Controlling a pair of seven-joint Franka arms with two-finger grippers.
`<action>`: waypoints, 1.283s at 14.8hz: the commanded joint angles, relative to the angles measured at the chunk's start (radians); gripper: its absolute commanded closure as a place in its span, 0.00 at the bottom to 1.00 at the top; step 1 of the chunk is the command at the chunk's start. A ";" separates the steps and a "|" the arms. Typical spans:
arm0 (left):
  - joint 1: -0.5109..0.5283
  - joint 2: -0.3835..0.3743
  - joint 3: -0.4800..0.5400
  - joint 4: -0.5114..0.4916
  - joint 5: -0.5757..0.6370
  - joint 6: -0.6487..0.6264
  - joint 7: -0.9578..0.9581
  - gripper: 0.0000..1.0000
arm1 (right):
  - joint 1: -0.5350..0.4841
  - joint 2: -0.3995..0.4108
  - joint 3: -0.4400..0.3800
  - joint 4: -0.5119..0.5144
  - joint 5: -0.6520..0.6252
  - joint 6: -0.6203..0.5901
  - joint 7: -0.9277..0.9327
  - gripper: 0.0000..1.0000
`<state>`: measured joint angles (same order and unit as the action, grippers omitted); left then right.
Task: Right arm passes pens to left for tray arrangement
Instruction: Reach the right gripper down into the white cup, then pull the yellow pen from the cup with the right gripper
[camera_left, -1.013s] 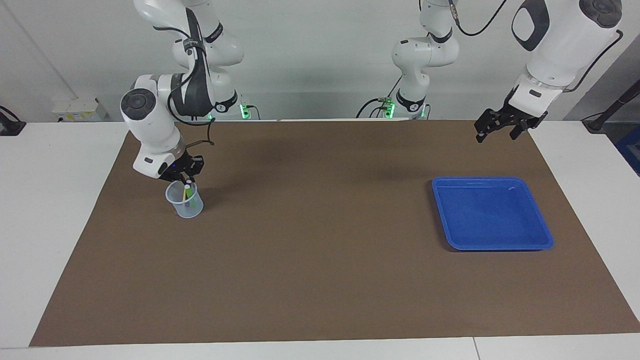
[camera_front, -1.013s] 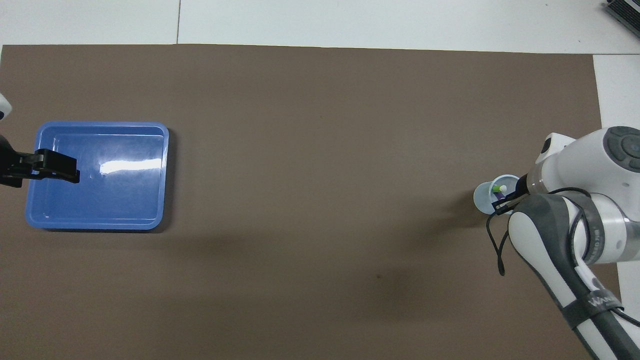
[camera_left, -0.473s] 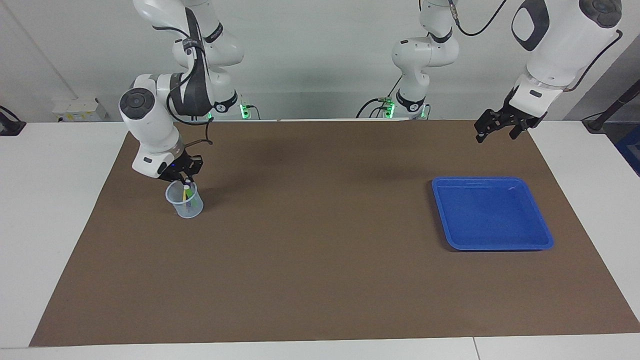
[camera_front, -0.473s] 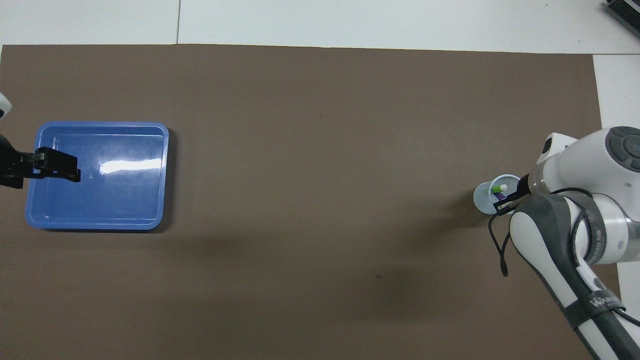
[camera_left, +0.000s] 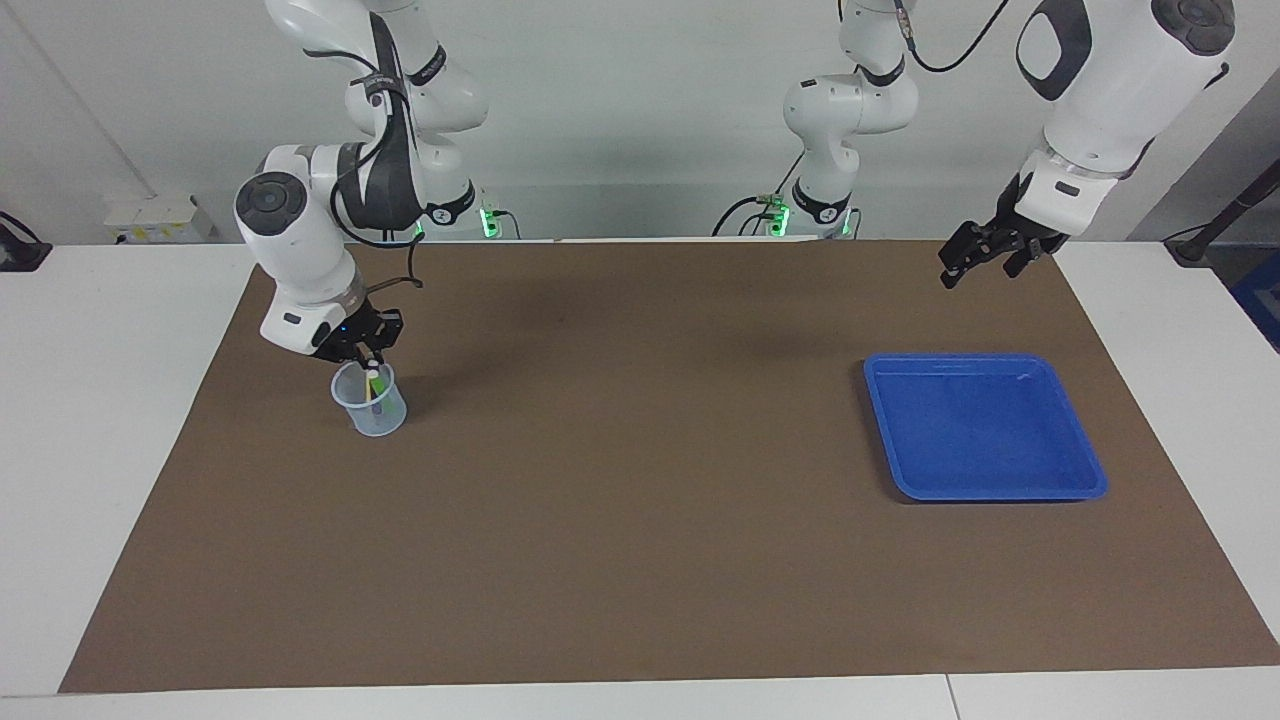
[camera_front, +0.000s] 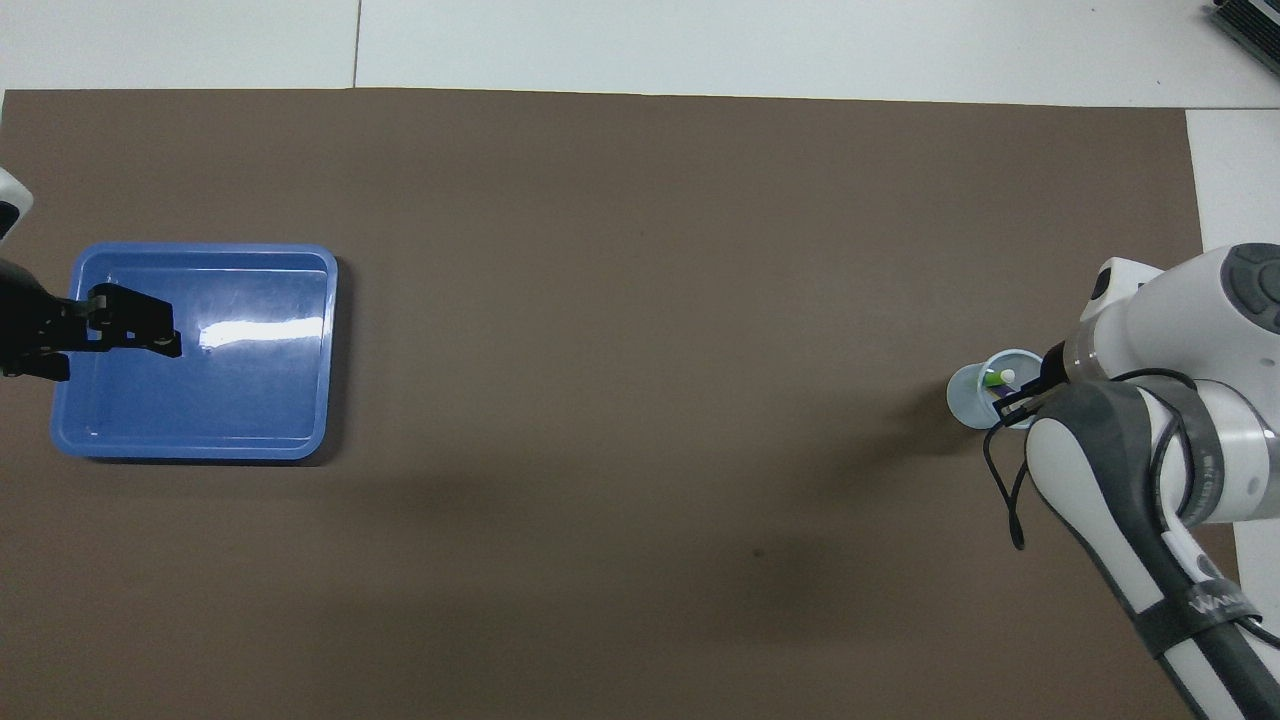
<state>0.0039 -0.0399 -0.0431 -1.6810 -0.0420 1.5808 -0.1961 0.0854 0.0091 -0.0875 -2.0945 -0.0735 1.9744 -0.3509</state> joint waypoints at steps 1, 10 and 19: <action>-0.012 -0.021 0.008 -0.026 -0.018 0.022 -0.040 0.00 | -0.012 0.008 0.005 0.068 -0.014 -0.075 -0.026 1.00; -0.058 -0.026 0.003 -0.039 -0.044 0.019 -0.171 0.00 | -0.024 -0.011 0.000 0.172 -0.031 -0.212 -0.048 1.00; -0.071 -0.038 0.000 -0.060 -0.082 0.024 -0.443 0.00 | -0.027 -0.011 -0.003 0.307 -0.008 -0.391 -0.051 1.00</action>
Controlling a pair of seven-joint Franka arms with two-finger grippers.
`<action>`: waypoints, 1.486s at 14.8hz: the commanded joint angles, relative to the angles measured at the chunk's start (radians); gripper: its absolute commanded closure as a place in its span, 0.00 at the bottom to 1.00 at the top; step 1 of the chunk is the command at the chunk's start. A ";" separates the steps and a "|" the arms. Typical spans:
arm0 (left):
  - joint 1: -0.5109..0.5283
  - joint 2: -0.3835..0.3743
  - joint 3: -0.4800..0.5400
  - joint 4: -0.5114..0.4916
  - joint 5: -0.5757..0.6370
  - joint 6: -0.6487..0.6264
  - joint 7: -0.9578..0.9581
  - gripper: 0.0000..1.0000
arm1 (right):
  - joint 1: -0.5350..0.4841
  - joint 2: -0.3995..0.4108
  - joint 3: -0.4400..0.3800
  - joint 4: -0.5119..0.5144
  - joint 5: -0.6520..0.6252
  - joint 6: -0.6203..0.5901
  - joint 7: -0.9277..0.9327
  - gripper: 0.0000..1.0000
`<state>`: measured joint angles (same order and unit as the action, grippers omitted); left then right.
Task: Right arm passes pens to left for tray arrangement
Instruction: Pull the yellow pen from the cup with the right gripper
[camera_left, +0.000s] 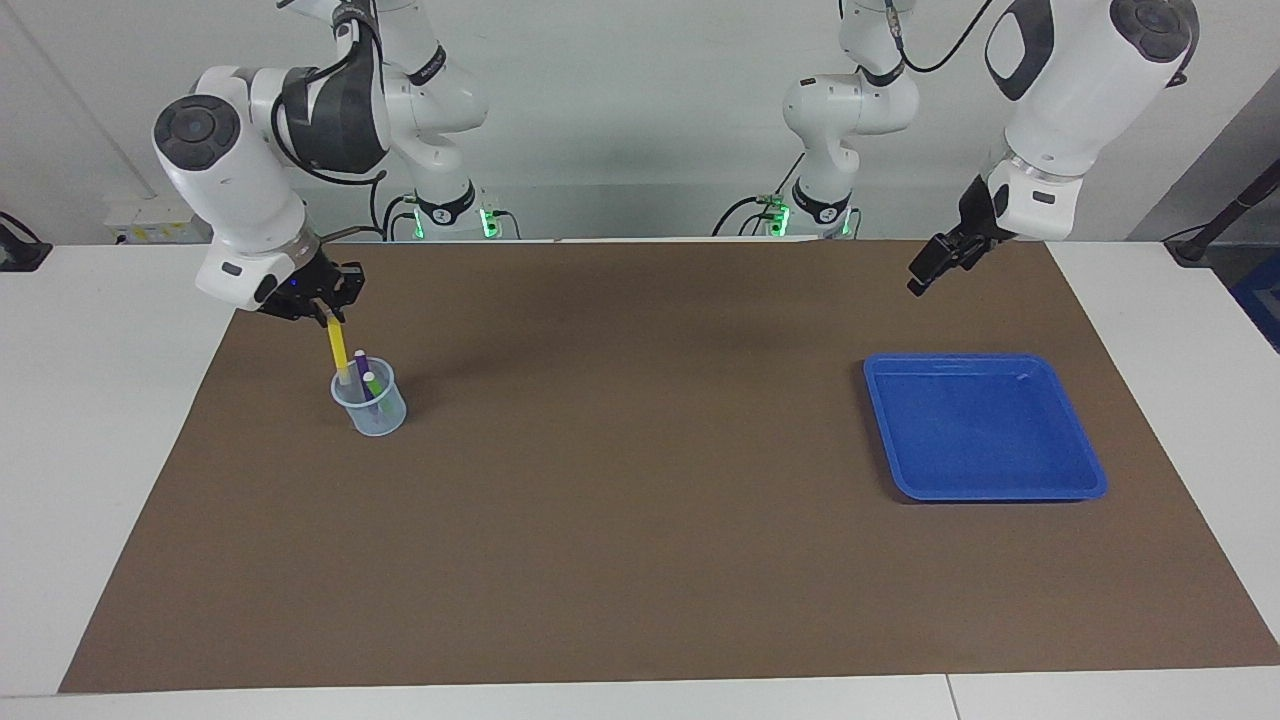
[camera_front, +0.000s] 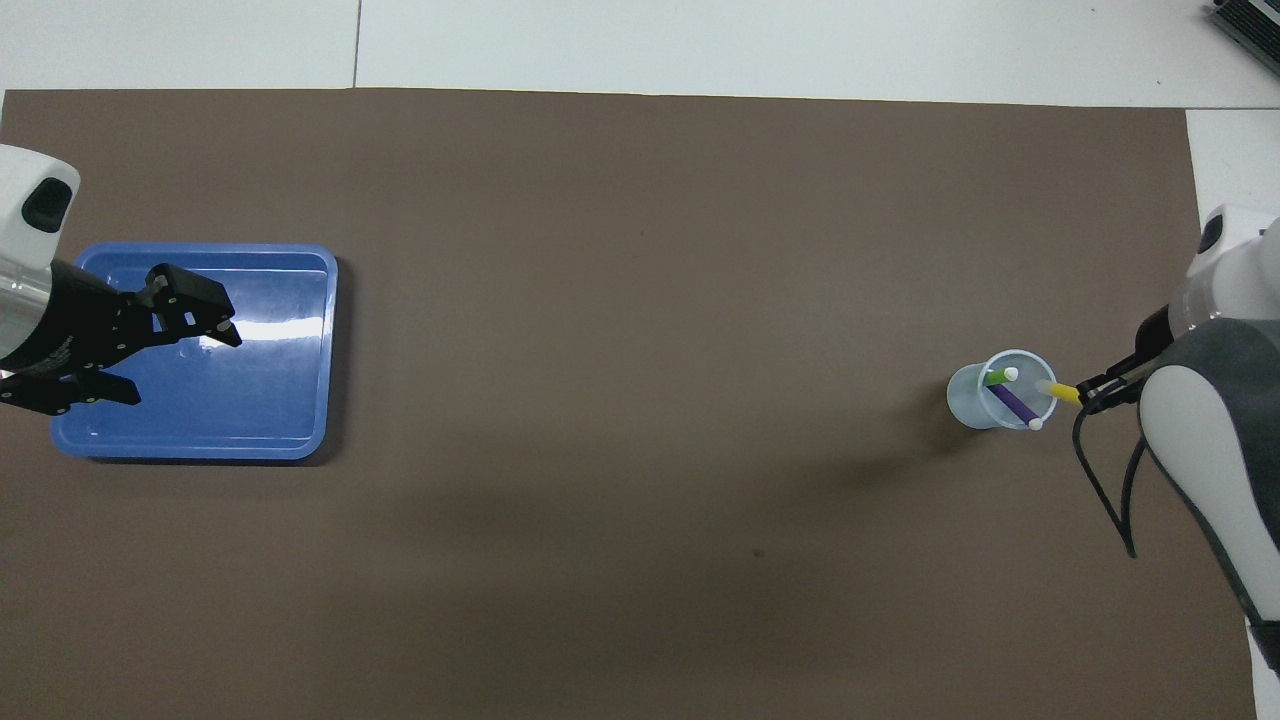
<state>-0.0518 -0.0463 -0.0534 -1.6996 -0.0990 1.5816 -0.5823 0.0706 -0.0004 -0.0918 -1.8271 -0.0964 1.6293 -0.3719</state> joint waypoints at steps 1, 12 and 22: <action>-0.016 -0.033 0.010 -0.046 -0.034 0.026 -0.076 0.00 | -0.012 -0.001 0.003 0.054 0.021 -0.061 -0.029 1.00; -0.016 -0.069 0.010 -0.130 -0.105 0.089 -0.249 0.00 | 0.003 -0.006 0.012 0.088 0.368 -0.114 -0.025 1.00; -0.180 -0.139 0.010 -0.304 -0.281 0.319 -0.798 0.00 | 0.109 -0.007 0.034 0.078 0.641 -0.078 -0.038 1.00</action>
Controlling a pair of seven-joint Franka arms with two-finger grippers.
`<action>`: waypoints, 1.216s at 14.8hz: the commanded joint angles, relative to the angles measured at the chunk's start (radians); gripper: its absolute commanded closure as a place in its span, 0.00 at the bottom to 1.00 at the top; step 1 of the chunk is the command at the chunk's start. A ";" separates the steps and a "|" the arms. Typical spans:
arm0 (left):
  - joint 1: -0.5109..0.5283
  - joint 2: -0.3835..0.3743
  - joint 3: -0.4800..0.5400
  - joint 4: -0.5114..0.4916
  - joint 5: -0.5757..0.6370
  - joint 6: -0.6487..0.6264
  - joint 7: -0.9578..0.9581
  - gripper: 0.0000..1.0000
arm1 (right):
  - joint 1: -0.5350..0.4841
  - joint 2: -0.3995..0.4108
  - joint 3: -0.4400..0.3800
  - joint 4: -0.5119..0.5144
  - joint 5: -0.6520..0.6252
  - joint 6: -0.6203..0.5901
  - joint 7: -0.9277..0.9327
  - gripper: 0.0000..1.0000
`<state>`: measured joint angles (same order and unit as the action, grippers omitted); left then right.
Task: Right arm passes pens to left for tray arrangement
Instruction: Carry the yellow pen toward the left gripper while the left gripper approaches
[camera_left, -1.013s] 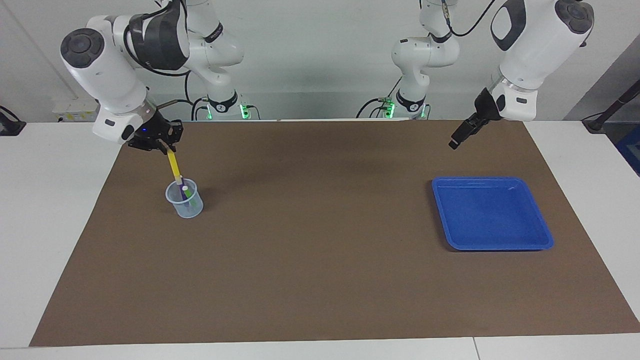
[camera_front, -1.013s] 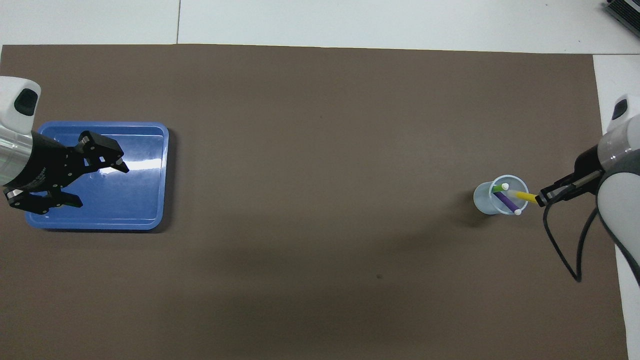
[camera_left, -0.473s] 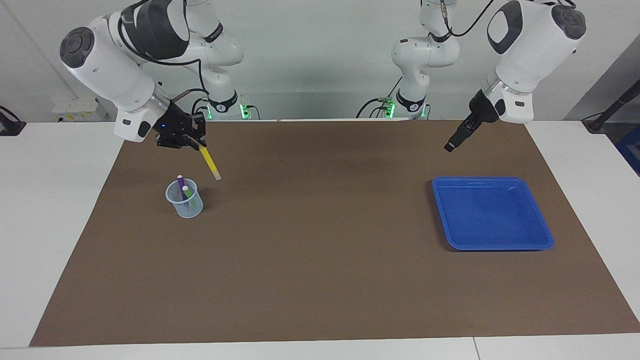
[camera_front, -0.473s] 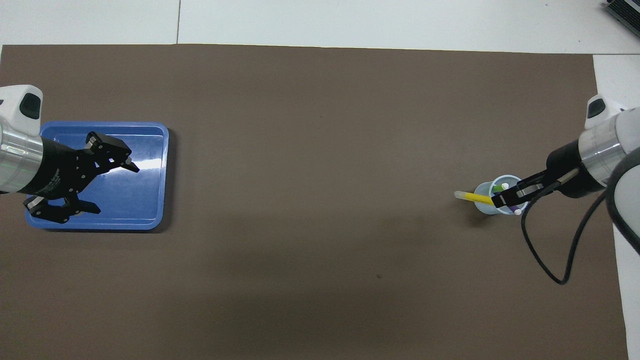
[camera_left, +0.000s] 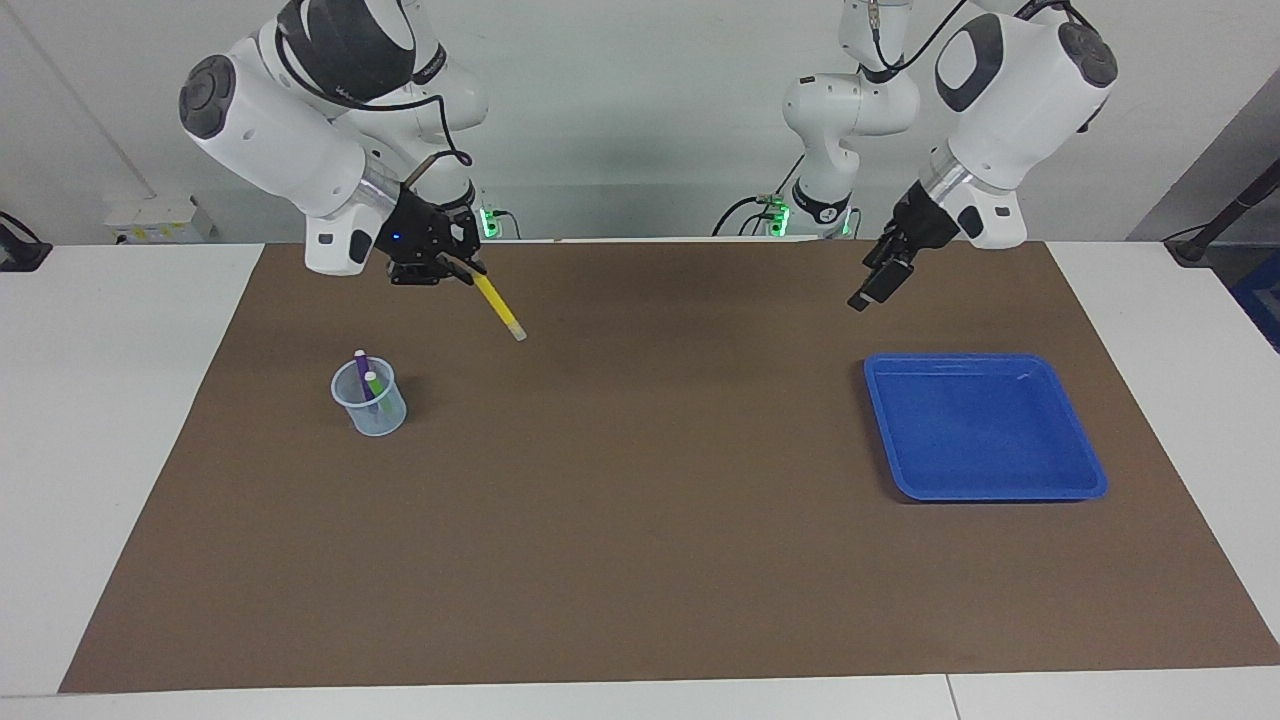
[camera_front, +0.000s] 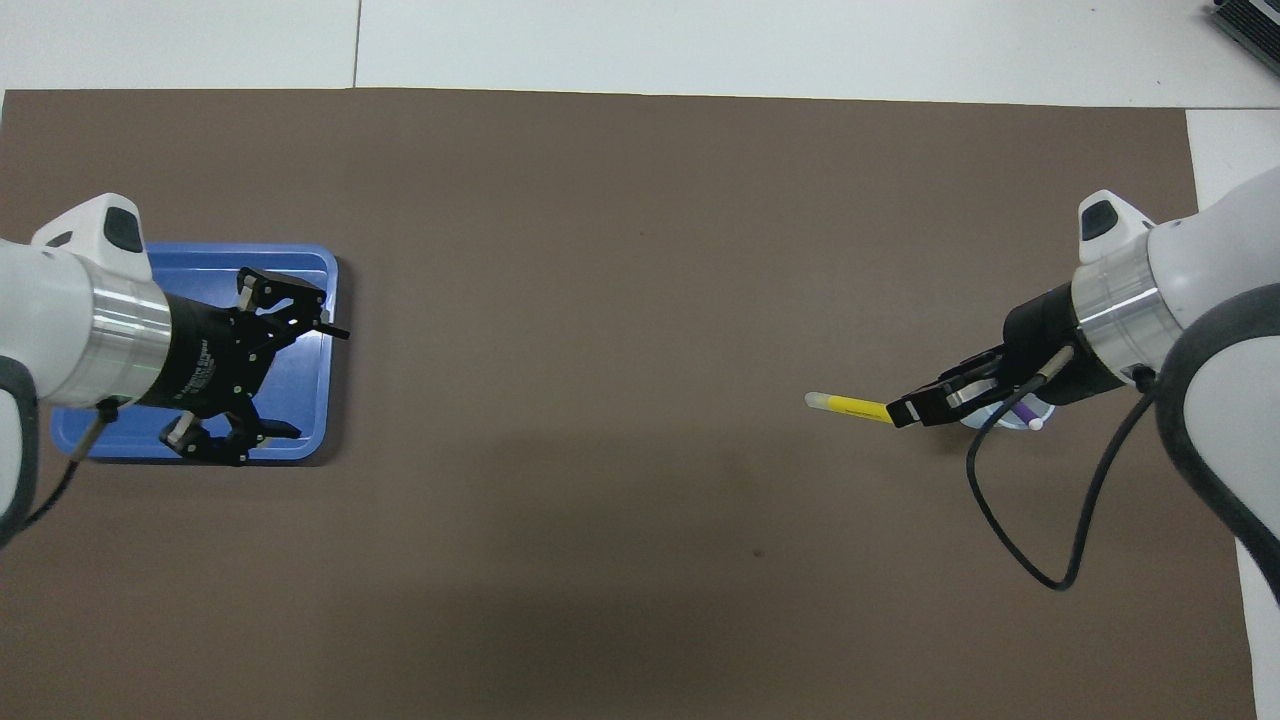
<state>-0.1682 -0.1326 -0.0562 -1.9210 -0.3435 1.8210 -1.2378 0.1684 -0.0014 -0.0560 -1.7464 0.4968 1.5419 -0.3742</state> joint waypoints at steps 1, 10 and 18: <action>-0.097 -0.055 0.013 -0.093 -0.057 0.104 -0.208 0.00 | 0.028 -0.008 -0.002 -0.004 0.068 0.010 -0.041 1.00; -0.402 -0.044 0.013 -0.108 -0.088 0.381 -0.757 0.00 | 0.088 -0.028 0.001 -0.074 0.241 0.121 -0.212 1.00; -0.547 -0.005 0.013 -0.161 -0.086 0.635 -0.957 0.00 | 0.164 -0.025 0.004 -0.120 0.462 0.291 -0.284 1.00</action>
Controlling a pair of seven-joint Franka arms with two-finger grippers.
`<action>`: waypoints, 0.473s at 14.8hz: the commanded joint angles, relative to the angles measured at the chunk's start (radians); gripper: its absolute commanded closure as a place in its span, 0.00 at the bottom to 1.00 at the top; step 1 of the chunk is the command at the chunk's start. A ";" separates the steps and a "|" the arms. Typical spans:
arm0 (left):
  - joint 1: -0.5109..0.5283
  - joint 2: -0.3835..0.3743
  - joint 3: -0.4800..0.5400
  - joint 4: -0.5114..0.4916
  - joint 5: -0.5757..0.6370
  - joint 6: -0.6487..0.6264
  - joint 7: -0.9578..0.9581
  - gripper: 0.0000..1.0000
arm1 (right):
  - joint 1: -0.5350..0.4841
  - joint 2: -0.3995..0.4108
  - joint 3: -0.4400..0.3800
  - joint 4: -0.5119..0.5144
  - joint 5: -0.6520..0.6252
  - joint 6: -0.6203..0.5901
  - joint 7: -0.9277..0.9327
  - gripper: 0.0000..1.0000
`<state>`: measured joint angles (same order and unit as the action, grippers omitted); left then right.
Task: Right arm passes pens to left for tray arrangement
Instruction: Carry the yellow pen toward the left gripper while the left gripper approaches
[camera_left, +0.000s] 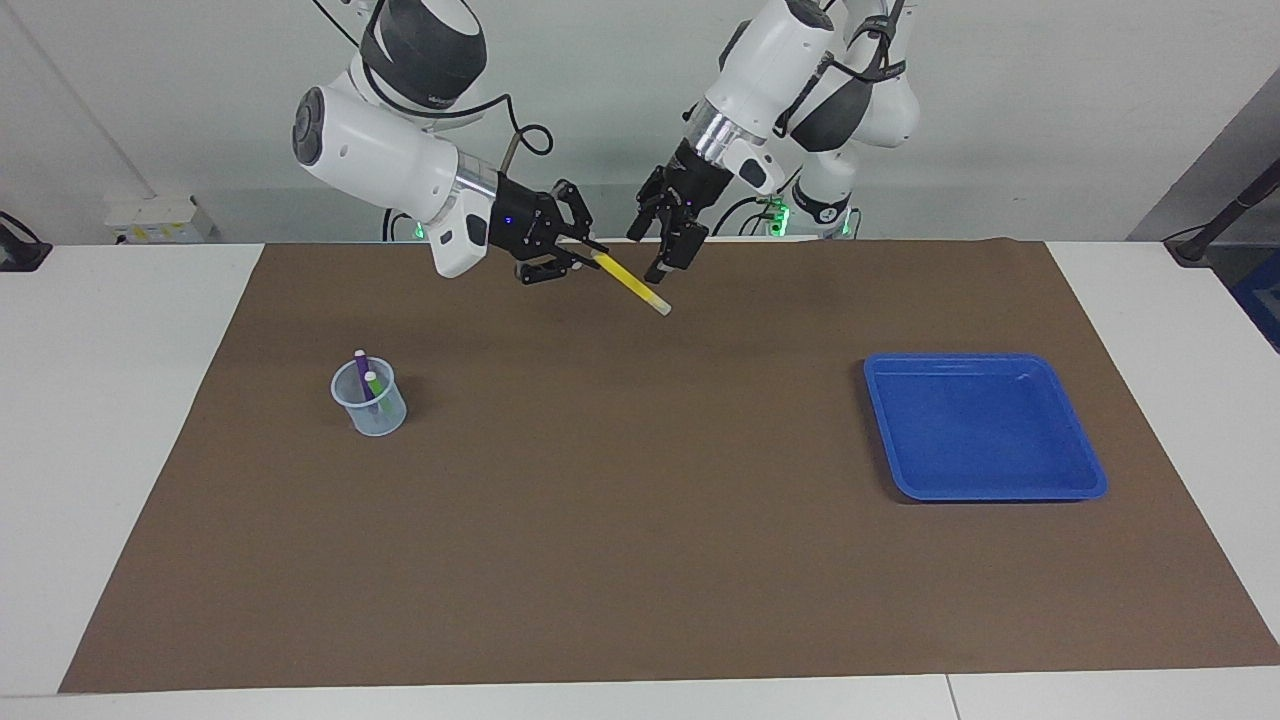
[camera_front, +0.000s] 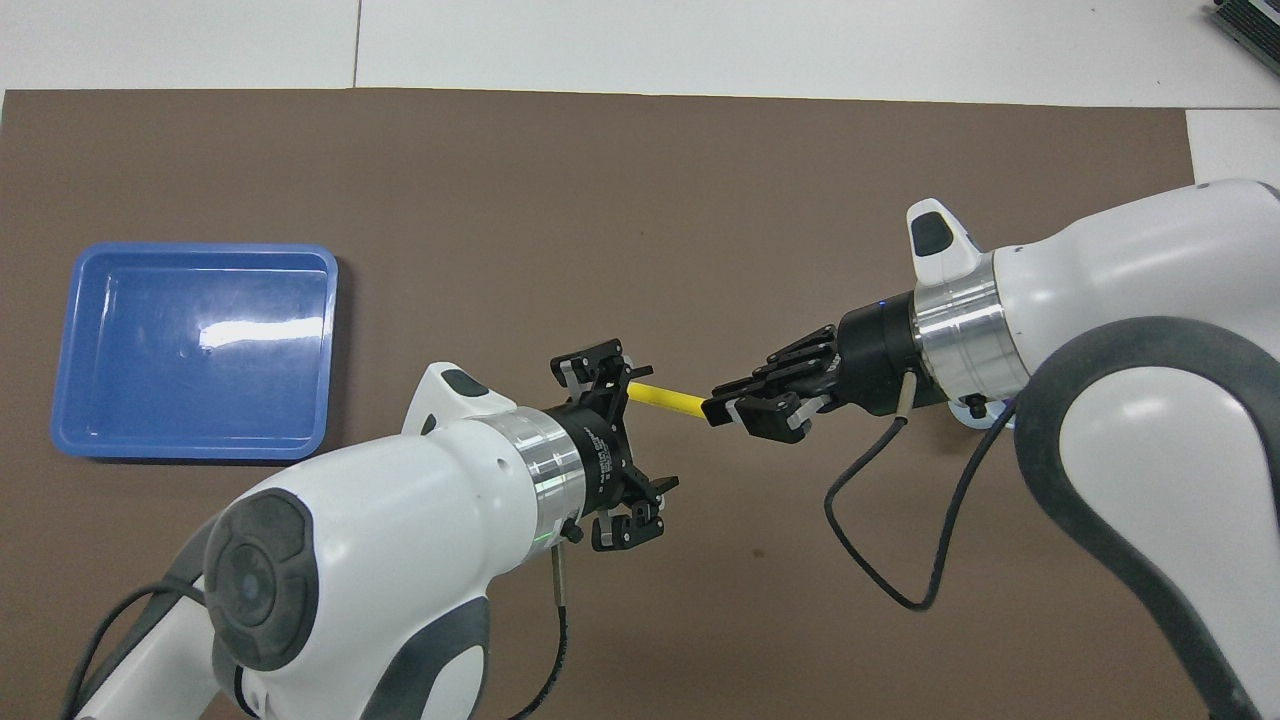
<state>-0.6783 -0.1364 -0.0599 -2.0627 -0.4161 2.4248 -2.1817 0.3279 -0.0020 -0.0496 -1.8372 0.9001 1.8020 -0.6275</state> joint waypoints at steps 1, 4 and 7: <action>-0.036 -0.002 0.018 -0.022 -0.013 0.030 -0.012 0.00 | 0.006 -0.024 -0.003 -0.030 0.069 0.039 -0.034 1.00; -0.032 0.006 0.019 -0.008 -0.012 0.013 -0.012 0.00 | 0.006 -0.024 -0.003 -0.030 0.074 0.042 -0.044 1.00; -0.021 0.008 0.020 0.019 -0.012 -0.042 -0.009 0.08 | 0.006 -0.024 -0.003 -0.030 0.074 0.043 -0.046 1.00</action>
<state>-0.6926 -0.1274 -0.0526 -2.0616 -0.4161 2.4219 -2.1839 0.3357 -0.0029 -0.0510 -1.8372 0.9424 1.8269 -0.6400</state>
